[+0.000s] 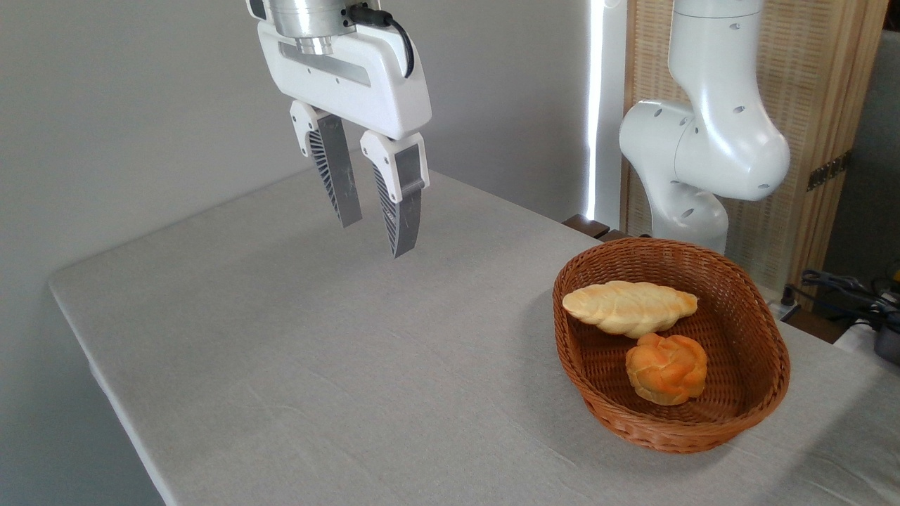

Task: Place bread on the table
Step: 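Move the open gripper over the wicker basket toward the round orange bun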

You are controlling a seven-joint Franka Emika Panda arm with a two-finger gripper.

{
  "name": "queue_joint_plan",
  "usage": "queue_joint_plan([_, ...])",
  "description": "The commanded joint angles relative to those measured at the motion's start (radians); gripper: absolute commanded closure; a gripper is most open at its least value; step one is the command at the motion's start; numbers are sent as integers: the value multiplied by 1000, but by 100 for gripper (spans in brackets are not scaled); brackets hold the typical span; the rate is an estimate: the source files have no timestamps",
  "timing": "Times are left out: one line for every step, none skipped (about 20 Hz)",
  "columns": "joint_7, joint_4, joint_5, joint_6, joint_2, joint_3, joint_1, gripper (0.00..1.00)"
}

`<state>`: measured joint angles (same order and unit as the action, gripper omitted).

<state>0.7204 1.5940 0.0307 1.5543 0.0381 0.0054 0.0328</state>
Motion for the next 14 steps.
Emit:
queue_joint_plan([55, 29, 11, -28, 47, 42, -16, 0])
queue_joint_plan([57, 29, 12, -28, 48, 42, -16, 0])
queue_joint_plan([57, 29, 12, -27, 48, 42, -16, 0])
queue_joint_plan([57, 29, 12, -26, 48, 42, -16, 0])
queue_joint_plan([57, 27, 12, -26, 48, 42, -14, 0])
queue_joint_plan([57, 29, 12, -26, 48, 42, -16, 0])
queue_joint_plan([57, 27, 12, -26, 48, 42, -14, 0])
queue_joint_plan([59, 29, 12, -26, 49, 42, -16, 0])
queue_joint_plan([62, 32, 12, -26, 55, 44, -16, 0])
queue_joint_plan([66, 52, 12, -23, 69, 44, -16, 0])
queue_joint_plan([82, 84, 11, -14, 94, 44, -16, 0])
queue_joint_plan([106, 116, 11, -13, 120, 47, -17, 0])
queue_joint_plan([146, 150, 11, -13, 146, 71, -17, 0])
queue_joint_plan([195, 191, 11, -13, 181, 91, -17, 0])
